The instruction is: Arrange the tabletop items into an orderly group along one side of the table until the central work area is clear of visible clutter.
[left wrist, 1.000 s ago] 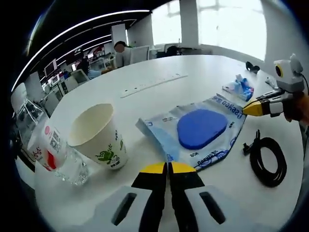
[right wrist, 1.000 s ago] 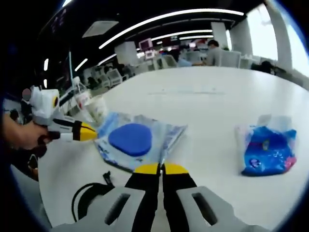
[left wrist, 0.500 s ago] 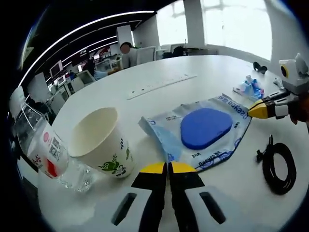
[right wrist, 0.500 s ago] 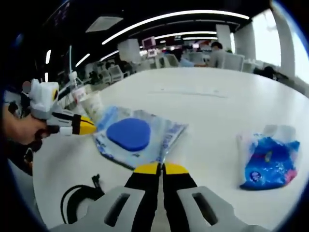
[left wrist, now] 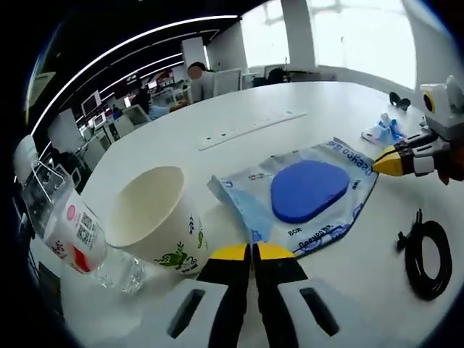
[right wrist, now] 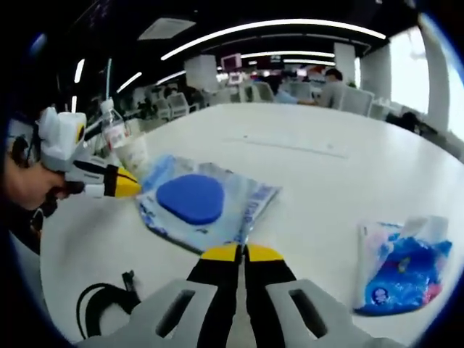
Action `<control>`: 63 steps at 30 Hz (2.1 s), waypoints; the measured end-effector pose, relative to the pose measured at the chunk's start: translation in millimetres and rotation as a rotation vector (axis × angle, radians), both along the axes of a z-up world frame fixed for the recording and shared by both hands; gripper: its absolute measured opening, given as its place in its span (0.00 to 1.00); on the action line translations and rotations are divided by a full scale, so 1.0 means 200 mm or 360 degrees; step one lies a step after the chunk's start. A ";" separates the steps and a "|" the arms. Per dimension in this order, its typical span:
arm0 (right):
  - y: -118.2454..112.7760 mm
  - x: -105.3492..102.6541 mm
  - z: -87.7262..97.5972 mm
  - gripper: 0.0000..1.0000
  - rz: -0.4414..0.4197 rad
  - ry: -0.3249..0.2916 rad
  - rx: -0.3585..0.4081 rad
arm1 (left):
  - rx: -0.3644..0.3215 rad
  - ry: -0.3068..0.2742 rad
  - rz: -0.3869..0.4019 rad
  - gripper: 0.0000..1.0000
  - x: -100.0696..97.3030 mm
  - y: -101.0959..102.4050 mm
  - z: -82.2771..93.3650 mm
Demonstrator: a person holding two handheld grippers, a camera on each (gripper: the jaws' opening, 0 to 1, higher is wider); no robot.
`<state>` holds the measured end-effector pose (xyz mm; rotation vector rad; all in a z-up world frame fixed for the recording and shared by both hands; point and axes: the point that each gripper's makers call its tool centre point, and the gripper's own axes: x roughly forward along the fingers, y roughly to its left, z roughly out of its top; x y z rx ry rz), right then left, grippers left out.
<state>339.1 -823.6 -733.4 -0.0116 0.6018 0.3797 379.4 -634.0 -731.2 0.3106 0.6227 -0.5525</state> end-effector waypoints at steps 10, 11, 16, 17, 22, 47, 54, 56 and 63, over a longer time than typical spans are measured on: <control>0.00 0.01 0.00 0.00 0.0001 -0.0005 -0.0026 | -0.0015 0.0006 0.0013 0.02 0.00 0.00 0.00; 0.00 0.01 0.01 0.00 -0.0009 0.0000 -0.0020 | -0.0016 0.0006 0.0014 0.02 0.00 0.00 0.00; -0.01 0.00 0.00 0.00 -0.0010 -0.0004 -0.0022 | -0.0013 0.0006 0.0010 0.02 0.00 0.00 0.00; -0.01 0.00 0.00 0.00 -0.0009 -0.0003 -0.0021 | -0.0017 0.0009 0.0014 0.02 0.00 0.00 0.00; -0.01 0.00 0.01 0.00 -0.0009 0.0007 -0.0009 | -0.0002 0.0012 0.0011 0.02 0.00 0.00 0.00; -0.01 -0.01 0.08 0.17 -0.0039 -0.0076 -0.0004 | 0.0020 -0.0015 0.0029 0.14 -0.06 0.02 0.06; -0.01 -0.01 0.12 0.23 -0.0036 -0.0092 0.0013 | 0.0023 -0.0020 -0.0001 0.14 -0.10 0.01 0.08; 0.00 -0.02 0.13 0.27 -0.0035 -0.0098 0.0014 | 0.0019 -0.0024 -0.0008 0.14 -0.11 0.00 0.09; 0.01 -0.03 0.17 0.40 -0.0010 -0.0121 -0.0009 | -0.0025 -0.0038 -0.0047 0.14 -0.13 -0.02 0.14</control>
